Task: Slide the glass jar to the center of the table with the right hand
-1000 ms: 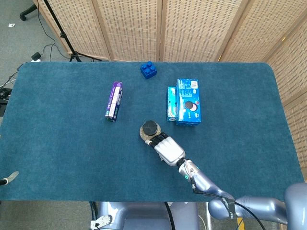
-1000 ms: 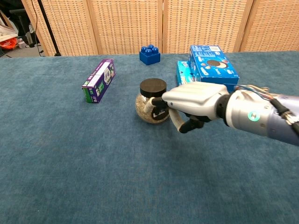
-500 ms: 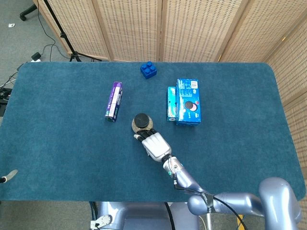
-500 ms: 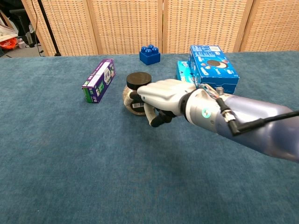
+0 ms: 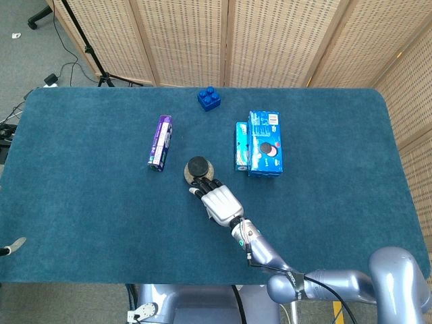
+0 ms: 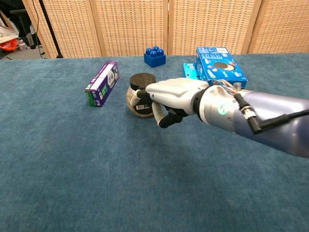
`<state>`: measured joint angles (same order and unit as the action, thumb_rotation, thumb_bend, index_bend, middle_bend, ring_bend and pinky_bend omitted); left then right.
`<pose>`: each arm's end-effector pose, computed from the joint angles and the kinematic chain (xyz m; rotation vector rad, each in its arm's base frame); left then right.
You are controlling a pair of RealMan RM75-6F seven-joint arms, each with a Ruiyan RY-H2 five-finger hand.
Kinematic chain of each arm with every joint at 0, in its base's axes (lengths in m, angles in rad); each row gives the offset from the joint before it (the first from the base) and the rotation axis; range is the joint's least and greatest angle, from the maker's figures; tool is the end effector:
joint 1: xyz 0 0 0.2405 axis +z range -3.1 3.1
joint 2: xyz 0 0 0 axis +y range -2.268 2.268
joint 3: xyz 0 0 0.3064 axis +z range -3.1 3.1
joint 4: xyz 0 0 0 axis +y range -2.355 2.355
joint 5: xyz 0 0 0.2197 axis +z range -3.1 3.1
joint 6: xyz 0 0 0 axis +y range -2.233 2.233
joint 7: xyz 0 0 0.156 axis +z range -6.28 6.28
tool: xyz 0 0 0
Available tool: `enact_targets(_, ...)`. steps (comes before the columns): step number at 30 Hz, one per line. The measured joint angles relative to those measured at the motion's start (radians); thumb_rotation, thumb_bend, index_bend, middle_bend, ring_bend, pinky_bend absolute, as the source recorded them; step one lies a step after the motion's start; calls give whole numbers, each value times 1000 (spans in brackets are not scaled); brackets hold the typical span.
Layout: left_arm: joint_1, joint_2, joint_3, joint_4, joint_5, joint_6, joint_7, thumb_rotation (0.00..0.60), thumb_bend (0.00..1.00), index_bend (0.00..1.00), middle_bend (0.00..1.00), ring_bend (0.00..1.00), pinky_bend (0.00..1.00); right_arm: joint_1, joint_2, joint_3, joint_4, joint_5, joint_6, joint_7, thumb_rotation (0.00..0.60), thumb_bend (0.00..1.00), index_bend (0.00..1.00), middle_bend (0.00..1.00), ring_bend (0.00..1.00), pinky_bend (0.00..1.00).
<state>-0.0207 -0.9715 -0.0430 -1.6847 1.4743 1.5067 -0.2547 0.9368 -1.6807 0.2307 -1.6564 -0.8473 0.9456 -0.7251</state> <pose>-0.3661 0.1723 0.2228 -1.2433 -1.0648 -0.9981 -0.0625 -0.3631 -0.0846 2.0977 -0.8755 0.9145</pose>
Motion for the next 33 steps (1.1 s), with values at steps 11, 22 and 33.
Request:
enact_targets(11,-43,-21,-26,39,49,8,37,600,3,0,0,0,0,-164,309,-87,-175,-341,176,149,600,61,46,0,0,39)
enact_targets(22,-198,-58,-74,83,206,-20,32,600,0,0,0,0,0,-481,487,-141,42,-596,623,783,600,0,0,0,0,0)
enact_targets(33,-396,-133,-154,-92,127,-267,367,600,0,0,0,0,0,-760,577,-169,125,-652,858,1114,600,0,0,0,0,0)
